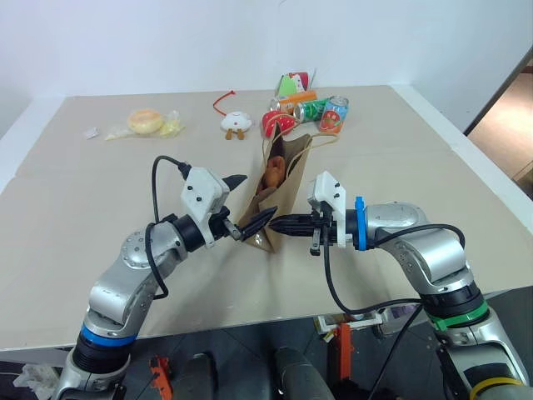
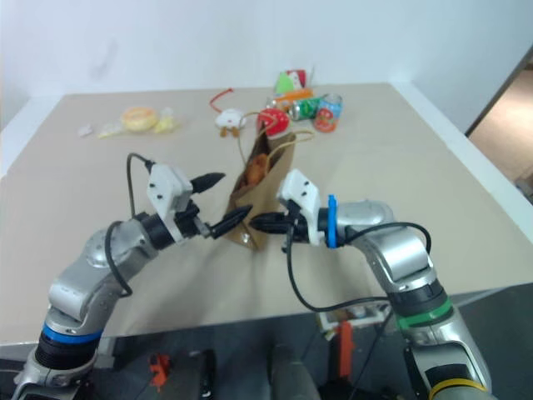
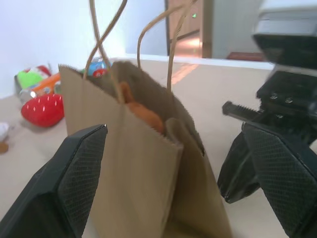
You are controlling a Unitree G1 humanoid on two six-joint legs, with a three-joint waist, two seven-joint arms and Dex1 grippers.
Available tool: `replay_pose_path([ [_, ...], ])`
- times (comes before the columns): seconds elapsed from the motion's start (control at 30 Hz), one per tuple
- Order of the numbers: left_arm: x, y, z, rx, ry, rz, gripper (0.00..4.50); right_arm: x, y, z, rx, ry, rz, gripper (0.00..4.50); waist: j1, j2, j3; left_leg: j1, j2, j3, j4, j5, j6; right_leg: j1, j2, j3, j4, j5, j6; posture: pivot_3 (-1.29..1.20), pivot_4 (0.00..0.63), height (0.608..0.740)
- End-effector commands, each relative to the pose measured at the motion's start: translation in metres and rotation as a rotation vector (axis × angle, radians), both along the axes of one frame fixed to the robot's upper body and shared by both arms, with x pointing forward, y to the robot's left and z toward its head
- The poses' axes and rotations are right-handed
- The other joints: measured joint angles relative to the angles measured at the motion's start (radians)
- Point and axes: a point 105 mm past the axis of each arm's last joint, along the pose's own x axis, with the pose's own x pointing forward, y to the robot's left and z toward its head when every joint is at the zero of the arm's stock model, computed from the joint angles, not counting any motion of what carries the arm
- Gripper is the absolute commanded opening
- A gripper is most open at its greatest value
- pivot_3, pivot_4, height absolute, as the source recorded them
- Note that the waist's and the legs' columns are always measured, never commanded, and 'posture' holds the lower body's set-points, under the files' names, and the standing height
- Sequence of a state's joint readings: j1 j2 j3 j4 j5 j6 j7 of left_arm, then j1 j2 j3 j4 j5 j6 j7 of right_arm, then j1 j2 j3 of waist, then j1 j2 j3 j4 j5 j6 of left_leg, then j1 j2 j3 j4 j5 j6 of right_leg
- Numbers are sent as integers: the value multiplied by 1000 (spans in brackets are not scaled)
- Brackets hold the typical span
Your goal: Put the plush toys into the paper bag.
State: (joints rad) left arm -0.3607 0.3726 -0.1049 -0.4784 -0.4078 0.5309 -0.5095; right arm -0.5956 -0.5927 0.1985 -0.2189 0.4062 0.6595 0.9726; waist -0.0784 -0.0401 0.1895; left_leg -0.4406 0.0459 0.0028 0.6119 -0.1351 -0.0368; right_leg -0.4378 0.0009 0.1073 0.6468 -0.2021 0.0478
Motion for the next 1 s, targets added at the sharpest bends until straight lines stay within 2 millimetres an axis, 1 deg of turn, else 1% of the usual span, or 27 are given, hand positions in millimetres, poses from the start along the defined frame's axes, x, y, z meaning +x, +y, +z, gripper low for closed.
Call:
replay_pose_path([
  [0.03,1,-1,6,5,-29,8,4500,1,2,8,9,-51,3,109,0,0,0,0,0,0,0,0,0,0,0,0,0,0,0,0,150,740],
  [0.13,0,-7,2,13,-14,-20,4500,2,2,9,11,-58,2,109,0,0,0,0,0,0,0,0,0,0,0,0,0,0,0,0,150,740],
  [0.2,2,-7,2,9,-10,-13,4500,2,3,10,14,-61,0,109,0,0,0,0,0,0,0,0,0,0,0,0,0,0,0,0,150,740],
  [0.43,18,-3,-3,4,24,73,4500,2,3,12,17,-70,-5,109,0,0,0,0,0,0,0,0,0,0,0,0,0,0,0,0,150,740],
  [0.47,19,-3,-5,8,28,78,4247,2,3,12,17,-71,-5,14,0,0,0,0,0,0,0,0,0,0,0,0,0,0,0,0,150,740],
  [0.53,21,-2,-5,5,36,84,3761,2,3,13,17,-72,-6,0,0,0,0,0,0,0,0,0,0,0,0,0,0,0,0,0,150,740],
  [0.57,21,-3,-3,-4,24,83,3110,2,3,13,17,-73,-6,0,0,0,0,0,0,0,0,0,0,0,0,0,0,0,0,0,150,740],
  [0.6,22,-3,1,-20,18,82,2944,1,2,13,17,-74,-6,0,0,0,0,0,0,0,0,0,0,0,0,0,0,0,0,0,150,740],
  [0.63,22,-3,4,-36,15,78,2574,1,2,13,16,-75,-6,0,0,0,0,0,0,0,0,0,0,0,0,0,0,0,0,0,150,740],
  [0.67,22,-4,6,-42,9,74,2438,1,2,14,15,-76,-6,0,0,0,0,0,0,0,0,0,0,0,0,0,0,0,0,0,150,740],
  [0.7,21,-4,7,-37,4,69,1980,1,2,14,15,-76,-6,0,1,0,0,-1,0,0,0,0,0,0,0,0,0,0,0,0,150,740],
  [0.8,22,-4,8,-19,-11,66,1195,1,1,14,13,-79,-4,0,1,0,0,-1,0,0,0,0,0,0,0,0,0,0,0,0,150,740],
  [0.83,23,-3,9,-18,-16,66,597,1,1,14,10,-82,-4,0,1,0,0,-1,0,0,0,0,0,0,0,0,0,0,0,0,150,740],
  [0.87,23,-2,9,-15,-21,67,138,1,1,15,9,-85,-3,0,1,0,0,0,0,0,0,0,0,0,0,0,0,0,0,0,150,740],
  [0.93,23,-1,10,1,-39,61,55,1,0,16,12,-90,-4,0,0,0,0,0,0,0,0,0,0,0,0,0,0,0,0,0,150,740],
  [1.0,22,0,12,29,-71,48,55,6,-5,23,35,-123,-37,0,0,0,0,-1,0,0,0,0,0,0,0,0,0,0,0,0,150,740],
])
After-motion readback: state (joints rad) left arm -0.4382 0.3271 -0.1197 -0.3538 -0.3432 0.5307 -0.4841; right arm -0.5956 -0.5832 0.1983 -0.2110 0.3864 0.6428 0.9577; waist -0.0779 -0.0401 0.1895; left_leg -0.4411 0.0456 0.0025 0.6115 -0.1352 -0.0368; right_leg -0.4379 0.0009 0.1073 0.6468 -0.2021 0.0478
